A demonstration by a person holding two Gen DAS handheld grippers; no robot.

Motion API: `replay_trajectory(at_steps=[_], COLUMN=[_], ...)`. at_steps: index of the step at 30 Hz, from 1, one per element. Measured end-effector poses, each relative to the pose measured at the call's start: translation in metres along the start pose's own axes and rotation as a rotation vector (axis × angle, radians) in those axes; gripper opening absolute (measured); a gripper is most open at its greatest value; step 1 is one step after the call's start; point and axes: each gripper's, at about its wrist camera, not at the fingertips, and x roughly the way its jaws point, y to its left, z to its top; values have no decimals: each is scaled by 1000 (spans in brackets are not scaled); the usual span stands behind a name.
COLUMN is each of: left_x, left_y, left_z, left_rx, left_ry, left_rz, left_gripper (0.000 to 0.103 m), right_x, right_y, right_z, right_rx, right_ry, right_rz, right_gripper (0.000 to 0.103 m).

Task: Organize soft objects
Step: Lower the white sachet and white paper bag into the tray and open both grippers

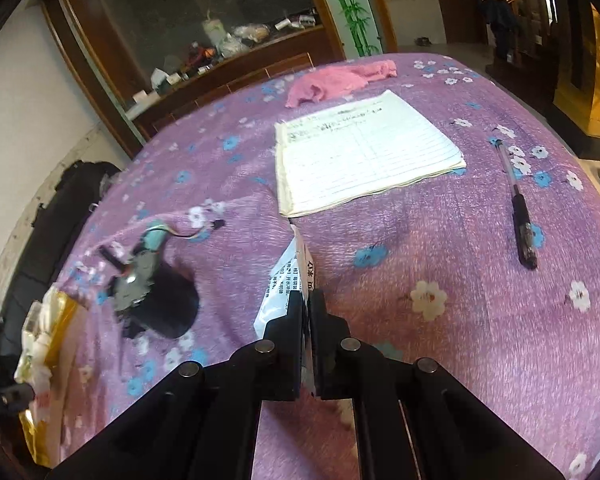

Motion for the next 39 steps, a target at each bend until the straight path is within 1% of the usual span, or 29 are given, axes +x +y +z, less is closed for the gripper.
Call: replay_trajectory(at_steps=[2,3,4,6,8,11,13,16,19,23,26,29,33,35,38,39], left_x=[-11,-17,-23,-32,-42,-60,-74,-96,-116,-125,-120,-117,-108,-104,-97,-95], left_y=[3,5,8,13,19,33,46,68,99,136,155,166,169,169,171,172], left_z=[-3,-5,-7,-11,-16,-23,-24,-24,-21,-18,-16,-14,-9,-7,-5,-5], left_rx=[11,19,24,31,45,45,43,21,-20,-70,-104,-126,-111,-97,-81,-80], left_ry=[-25,-39,-53,-72,-85,-102,-123,-158,-185,-199,-182,-178,-166,-160,-157,-154], left_rz=[6,11,17,18,23,31,56,82,129,173,172,164,155,160,179,183], left_gripper=[65,65,65,65,65,65,65,65,65,66,66,66,66,67,67,67], right_x=[-19,-30,-45,-63,-77,-78,-77,-71,-64,-55,-44,-34,-21,-17,-6,-6], right_y=[2,5,9,17,34,68,98,145,181,230,256,284,314,324,336,339], right_z=[-9,-14,-23,-37,-54,-75,-88,-98,-103,-104,-105,-109,-114,-113,-113,-114], right_rx=[29,35,49,71,78,43,-8,-82,-148,-246,-274,-335,-392,-409,-425,-420], right_ry=[-30,-50,-75,-104,-106,-64,-33,13,57,88,131,150,160,153,142,145], right_rz=[-2,11,38,61,130,204,259,339,386,429,473,467,427,397,324,318], right_gripper=[3,3,3,3,3,3,3,3,3,3,3,3,3,3,3,3])
